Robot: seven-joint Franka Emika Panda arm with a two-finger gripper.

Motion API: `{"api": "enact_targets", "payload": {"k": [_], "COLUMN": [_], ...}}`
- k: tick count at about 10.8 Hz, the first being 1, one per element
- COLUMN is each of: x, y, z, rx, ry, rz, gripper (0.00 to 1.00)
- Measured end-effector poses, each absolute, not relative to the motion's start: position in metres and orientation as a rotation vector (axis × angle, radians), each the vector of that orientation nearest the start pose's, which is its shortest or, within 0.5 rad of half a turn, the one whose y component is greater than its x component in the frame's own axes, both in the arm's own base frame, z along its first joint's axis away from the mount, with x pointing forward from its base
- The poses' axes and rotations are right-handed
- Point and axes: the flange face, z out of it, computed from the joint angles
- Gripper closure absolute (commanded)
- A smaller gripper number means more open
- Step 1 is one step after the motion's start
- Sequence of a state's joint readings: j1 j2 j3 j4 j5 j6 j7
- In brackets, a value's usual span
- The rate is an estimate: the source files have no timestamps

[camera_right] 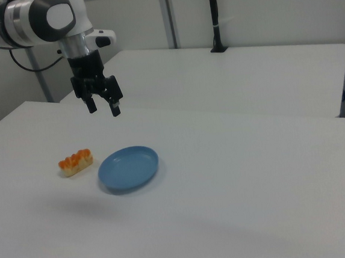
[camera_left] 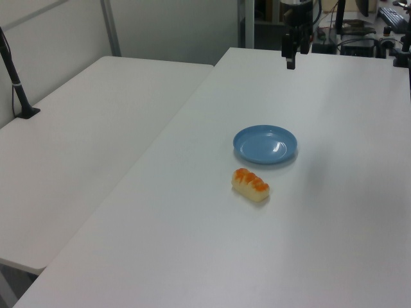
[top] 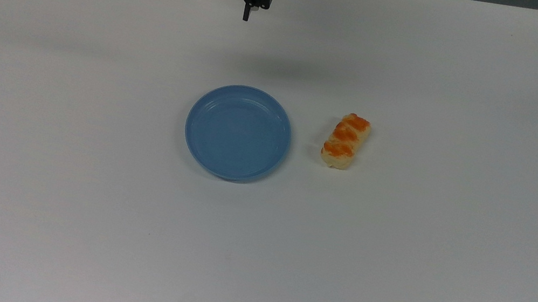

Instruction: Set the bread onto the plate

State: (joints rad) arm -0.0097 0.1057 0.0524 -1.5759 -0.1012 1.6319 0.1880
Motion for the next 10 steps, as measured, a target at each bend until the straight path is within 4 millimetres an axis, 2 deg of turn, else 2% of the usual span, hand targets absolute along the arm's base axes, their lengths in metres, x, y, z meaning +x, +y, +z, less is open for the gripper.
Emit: {"api": "enact_targets", "payload": {"k": [5,10], "x": [0.5897,0.5901], "y": [0.0216,0.0229], "z": [0.5623,0.5604], "rx": [-3.2,-3.197], "ry": [0.145,0.14], "rz": [0.083,0.087], "gripper": [0.0,0.0]}}
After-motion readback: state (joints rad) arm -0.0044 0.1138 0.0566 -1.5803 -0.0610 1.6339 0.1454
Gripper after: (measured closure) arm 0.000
